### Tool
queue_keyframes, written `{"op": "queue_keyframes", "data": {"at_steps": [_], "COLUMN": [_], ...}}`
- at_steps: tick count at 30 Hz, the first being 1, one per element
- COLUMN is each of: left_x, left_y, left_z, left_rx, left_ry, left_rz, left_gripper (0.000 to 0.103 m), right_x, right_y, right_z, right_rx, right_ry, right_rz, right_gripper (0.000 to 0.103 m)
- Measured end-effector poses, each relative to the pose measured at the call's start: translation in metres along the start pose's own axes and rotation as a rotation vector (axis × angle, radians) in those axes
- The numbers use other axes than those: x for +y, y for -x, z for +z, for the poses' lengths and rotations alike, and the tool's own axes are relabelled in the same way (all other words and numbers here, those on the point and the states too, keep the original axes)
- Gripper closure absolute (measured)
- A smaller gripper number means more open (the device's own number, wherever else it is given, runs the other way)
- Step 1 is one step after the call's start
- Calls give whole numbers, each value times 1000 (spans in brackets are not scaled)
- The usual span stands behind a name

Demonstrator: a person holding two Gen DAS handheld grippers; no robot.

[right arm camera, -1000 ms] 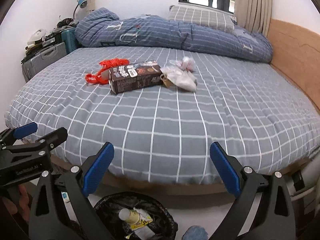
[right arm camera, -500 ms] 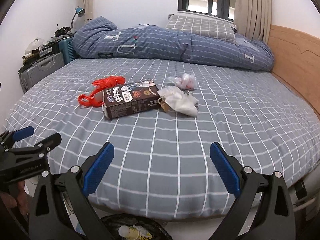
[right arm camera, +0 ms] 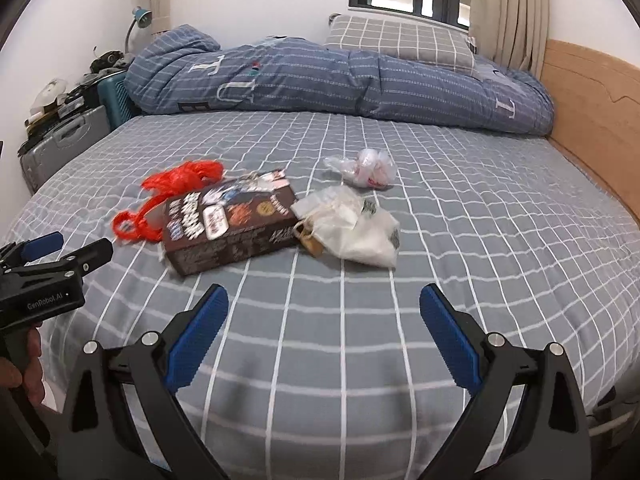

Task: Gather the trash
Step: 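Move both open grippers back toward the trash on the bed, then grasp the red plastic bag with the left gripper while the right gripper grasps the clear plastic bag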

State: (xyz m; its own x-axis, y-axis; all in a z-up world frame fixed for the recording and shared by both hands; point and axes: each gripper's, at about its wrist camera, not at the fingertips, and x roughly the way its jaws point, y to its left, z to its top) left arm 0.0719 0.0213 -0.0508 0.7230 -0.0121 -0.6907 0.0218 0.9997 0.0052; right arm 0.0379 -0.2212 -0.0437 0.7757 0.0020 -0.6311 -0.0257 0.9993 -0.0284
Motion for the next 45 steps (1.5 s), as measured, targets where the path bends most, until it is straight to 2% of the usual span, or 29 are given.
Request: {"op": "queue_keyframes", "data": {"at_steps": [8,11,14,18,24,29,31,33,36,37,39,41,45], "left_x": [3,4,4,6,4,0,-2,-3,2,4,5,6,9], "left_y": [-40,-60,-77,-97,-120,-138,-144,-150,-158,-160,-165,-170,-168], "left_z": [38,50,63,75,85,88,88,87,86,85,83,81,81], "left_rx": [-2,17,52,65,83,99,111,127,155,164,177,195,191], "left_ry": [18,24,38,55,44,36,22,6,46,54,54,62,72], "left_rz": [17,21,-10,5,16,41,42,58,31,22,16,-4,-20], "left_gripper": [6,7,7,7,7,7,10,19,28,31,46,55,65], "right_x": [-17,-21,-24,-35,-45,-44,-45,-46,-43,-42,-42,-42,-39], "right_y": [-38,-51,-63,-85,-110,-125,-131,-134,-140,-141,-146,-147,-148], "right_z": [28,36,43,50,52,50,47,44,42,41,39,37,35], "right_rx": [20,34,44,72,105,135,152,169,192,198,218,225,228], "right_ry": [-22,-30,-28,-44,-65,-52,-70,-86,-80,-76,-80,-87,-72], "right_rz": [-1,-5,-11,-24,-29,-19,-4,10,18,15,9,-6,-21], "right_gripper": [10,10,11,11,15,23,25,29,36,40,48,59,68]}}
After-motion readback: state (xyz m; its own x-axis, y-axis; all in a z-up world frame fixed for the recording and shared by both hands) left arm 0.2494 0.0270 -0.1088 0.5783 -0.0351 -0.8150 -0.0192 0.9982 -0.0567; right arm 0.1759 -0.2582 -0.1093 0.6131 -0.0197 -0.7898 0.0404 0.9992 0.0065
